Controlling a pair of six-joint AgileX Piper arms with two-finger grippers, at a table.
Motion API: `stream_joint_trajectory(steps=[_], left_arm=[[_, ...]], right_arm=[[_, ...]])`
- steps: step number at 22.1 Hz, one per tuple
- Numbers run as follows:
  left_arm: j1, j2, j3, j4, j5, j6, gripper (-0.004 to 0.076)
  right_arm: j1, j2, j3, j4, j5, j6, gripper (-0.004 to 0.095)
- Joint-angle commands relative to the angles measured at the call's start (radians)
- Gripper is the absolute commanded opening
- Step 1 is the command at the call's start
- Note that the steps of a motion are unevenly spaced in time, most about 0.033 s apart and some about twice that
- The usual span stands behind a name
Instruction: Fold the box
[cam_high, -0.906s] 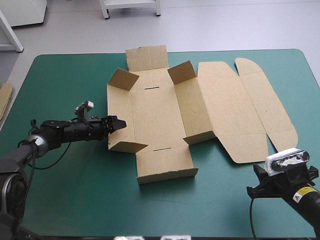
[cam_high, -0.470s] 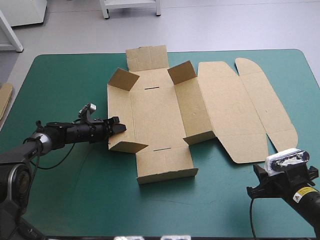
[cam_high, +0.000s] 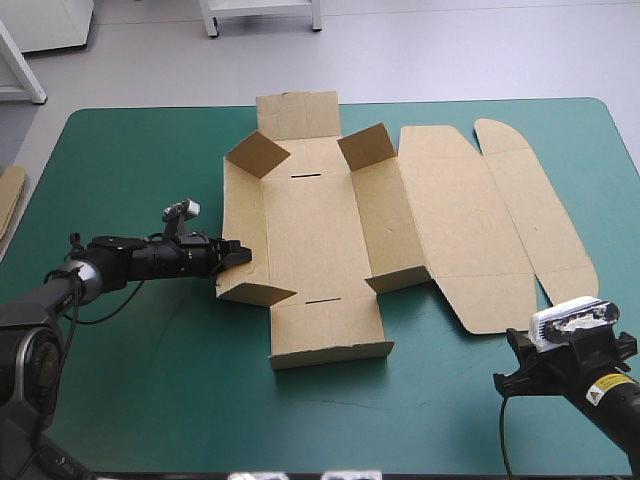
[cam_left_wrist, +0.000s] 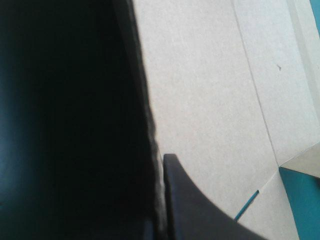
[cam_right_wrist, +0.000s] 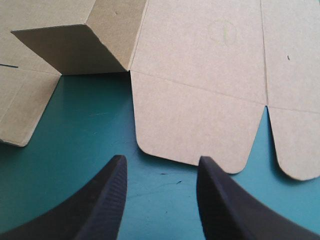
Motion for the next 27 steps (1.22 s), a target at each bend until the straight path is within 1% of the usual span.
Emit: stream_joint_trajectory(steps=[1, 4, 5, 8, 9, 11, 14, 16, 18, 21, 22, 25, 27], left_arm=[[0.000, -0.037, -0.138, 0.111, 0.150, 0.030, -0.0008], [0.000, -0.037, -0.287, 0.313, 0.179, 0.030, -0.0008], [0.000, -0.037, -0.362, 0.384, 0.179, 0.035, -0.0008], [0.000, -0.034, -0.502, 0.506, 0.159, 0.064, -0.0008], [-0.004, -0.034, -0.568, 0.581, 0.159, 0.067, -0.0008], [-0.033, -0.034, -0.668, 0.716, 0.160, 0.122, -0.0008], [-0.127, -0.034, -0.784, 0.917, 0.154, 0.243, -0.0008], [-0.210, -0.034, -0.824, 1.005, 0.137, 0.329, -0.0008], [-0.302, -0.034, -0.832, 1.034, 0.092, 0.425, -0.0008], [-0.381, -0.034, -0.832, 1.077, 0.005, 0.403, -0.0008], [-0.405, -0.034, -0.832, 1.096, -0.008, 0.386, -0.0008], [-0.482, -0.041, -0.830, 1.183, -0.001, 0.307, -0.0009], [-0.545, -0.054, -0.808, 1.316, -0.016, 0.220, -0.0009]], right_arm=[[0.003, 0.011, -0.054, 0.001, -0.059, -0.001, 0.0418], [0.003, 0.011, -0.075, 0.001, -0.058, -0.001, 0.0418], [0.003, 0.011, -0.086, 0.001, -0.055, -0.001, 0.0418], [0.003, 0.011, -0.096, 0.001, -0.053, -0.001, 0.0418], [0.003, 0.011, -0.096, 0.001, -0.053, -0.001, 0.0416], [0.003, 0.011, -0.096, 0.001, -0.051, -0.001, 0.0416], [0.003, 0.011, -0.096, 0.001, -0.051, -0.001, 0.0416], [0.003, 0.011, -0.096, 0.001, -0.051, -0.001, 0.0414], [0.003, 0.011, -0.096, 0.013, -0.051, 0.007, 0.0414], [0.003, 0.011, -0.096, 0.015, -0.051, 0.044, 0.0414], [0.003, 0.011, -0.096, 0.015, -0.049, 0.058, 0.0414], [0.003, 0.021, -0.098, 0.015, -0.045, 0.118, 0.0414], [0.003, 0.040, -0.097, 0.015, -0.043, 0.141, 0.0414]])
